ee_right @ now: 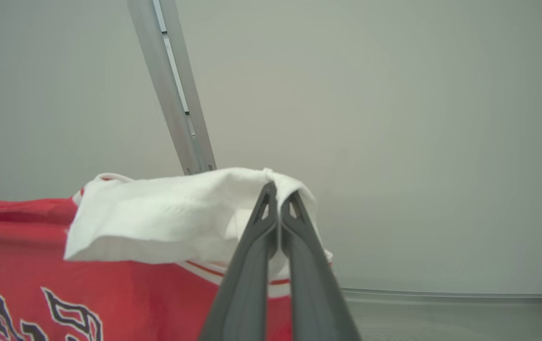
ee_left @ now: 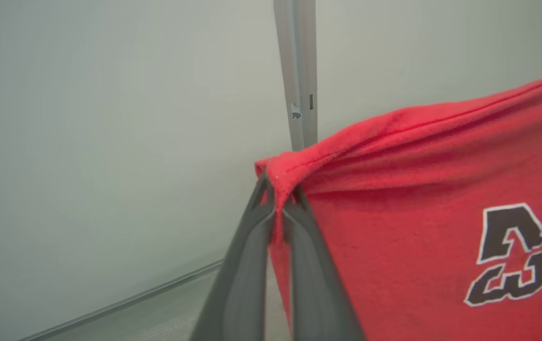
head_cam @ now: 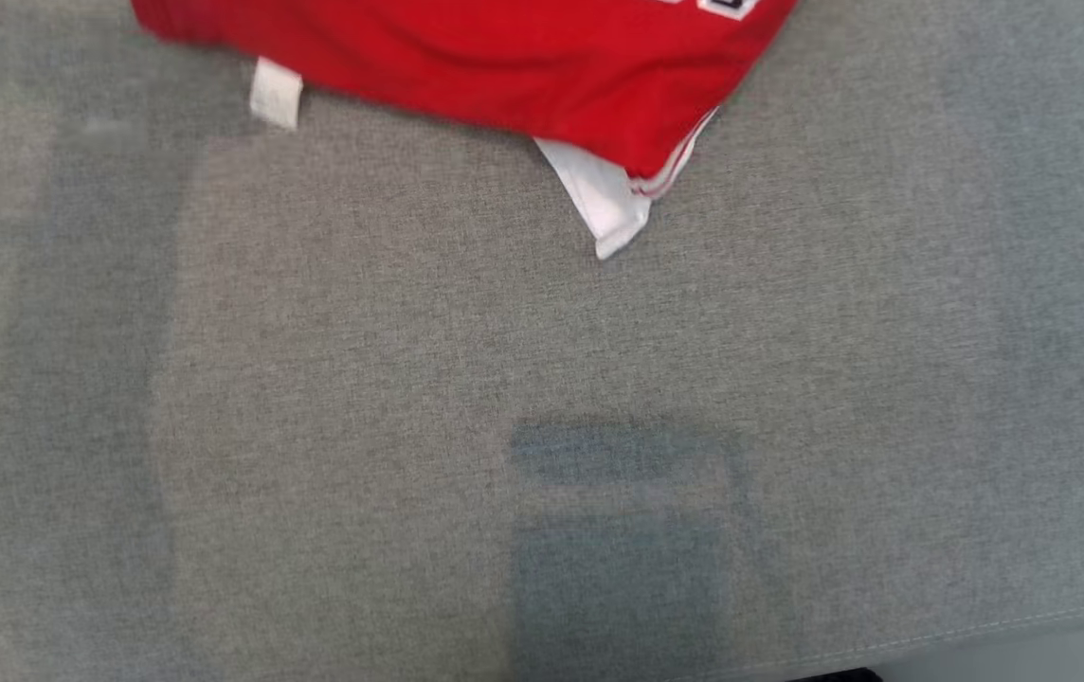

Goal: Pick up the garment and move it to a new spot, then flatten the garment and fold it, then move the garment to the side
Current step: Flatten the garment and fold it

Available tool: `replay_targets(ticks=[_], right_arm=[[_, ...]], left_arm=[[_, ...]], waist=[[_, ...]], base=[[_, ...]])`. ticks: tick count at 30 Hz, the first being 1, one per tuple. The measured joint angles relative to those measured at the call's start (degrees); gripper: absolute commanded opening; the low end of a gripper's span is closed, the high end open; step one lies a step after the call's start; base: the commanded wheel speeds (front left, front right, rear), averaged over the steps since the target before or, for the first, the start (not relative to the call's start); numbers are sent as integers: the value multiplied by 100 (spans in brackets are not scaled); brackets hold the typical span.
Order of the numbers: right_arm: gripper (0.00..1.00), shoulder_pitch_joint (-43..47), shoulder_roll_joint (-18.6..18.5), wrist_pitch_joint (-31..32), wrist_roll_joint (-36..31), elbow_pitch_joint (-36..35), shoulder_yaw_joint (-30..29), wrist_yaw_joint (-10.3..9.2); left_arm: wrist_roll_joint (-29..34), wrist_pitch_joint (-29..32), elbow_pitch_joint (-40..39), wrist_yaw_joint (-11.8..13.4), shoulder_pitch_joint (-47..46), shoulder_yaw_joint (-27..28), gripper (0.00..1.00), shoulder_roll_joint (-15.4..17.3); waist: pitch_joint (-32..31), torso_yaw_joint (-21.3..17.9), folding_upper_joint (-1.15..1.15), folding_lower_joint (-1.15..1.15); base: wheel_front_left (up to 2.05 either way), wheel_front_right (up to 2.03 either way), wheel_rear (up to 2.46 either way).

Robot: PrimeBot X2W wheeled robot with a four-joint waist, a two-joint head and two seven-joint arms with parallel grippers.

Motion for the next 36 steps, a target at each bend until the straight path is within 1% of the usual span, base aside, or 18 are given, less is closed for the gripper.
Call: replay_targets(ticks=[2, 4, 7, 11, 12, 13, 16, 19, 22, 25, 26, 30, 33, 36], right_arm=[[0, -525, 114, -272, -254, 466, 26, 1], [0, -1049, 267, -635, -525, 910, -8, 4], [0, -1766, 487, -1274, -961, 1484, -81, 5], [0, -2513, 726, -2252, -1519, 1981, -164, 8], [0, -2513, 726, -2252, -1519, 1981, -164, 8], [0, -2673, 780, -2521, -1649, 2082, -196, 8], [0, -3003, 909, -3188, -1850, 2441, -159, 5], [0, -3069, 1047, -3518, -1806, 2859, 35, 4], [0, -2720, 1084, -3690, -1612, 3223, 565, 4], [0, -2083, 1012, -3828, -1224, 3400, 1162, 4], [0, -1880, 937, -3880, -1107, 3378, 1397, 4], [0, -929, 563, -4024, -422, 2987, 2008, 4], [0, -83, 219, -4060, 140, 2421, 2260, 5], [0, 942, -178, -4029, 535, 1893, 2483, 3]], left_arm=[[267, -345, 543, 2, -473, -63, 0, -24], [508, -760, 1062, 91, -922, -86, 0, -71], [788, -1507, 1713, 312, -1511, -35, 0, -169], [1160, -2753, 2410, 638, -2262, 11, 0, -250], [1160, -2753, 2410, 638, -2262, 11, 0, -250], [1202, -3051, 2550, 683, -2373, 13, 0, -283], [1223, -3743, 3016, 649, -2553, 32, 0, -421], [1224, -4279, 3441, 447, -2558, -71, 0, -481], [1232, -4568, 3882, 234, -2257, -243, 0, -486], [1185, -4756, 4181, 79, -1695, -443, 0, -480], [1132, -4793, 4216, 49, -1547, -521, 0, -467], [925, -4993, 4175, 2, -736, -764, 0, -350], [621, -5047, 3780, -2, 24, -1141, 0, -165], [348, -5059, 3262, -2, 944, -1566, 0, 116]], waist=[[174, 26, 0, 0], [329, 51, 0, 0], [529, 84, 0, 0], [759, 116, 0, 0], [759, 116, 0, 0], [809, 123, 0, 0], [933, 141, 0, 0], [1020, 148, 0, 0], [1032, 137, 0, 0], [947, 122, -1, 0], [910, 115, 0, 0], [748, 93, 0, -1], [587, 82, 0, -1], [381, 77, 0, -1]], base=[[0, 0, 0], [0, 0, 0], [0, 0, 0], [0, 0, 0], [0, 0, 0], [0, 0, 0], [0, 0, 0], [0, 0, 0], [0, 0, 0], [0, 0, 0], [0, 0, 0], [0, 0, 0], [0, 0, 0], [0, 0, 0]])
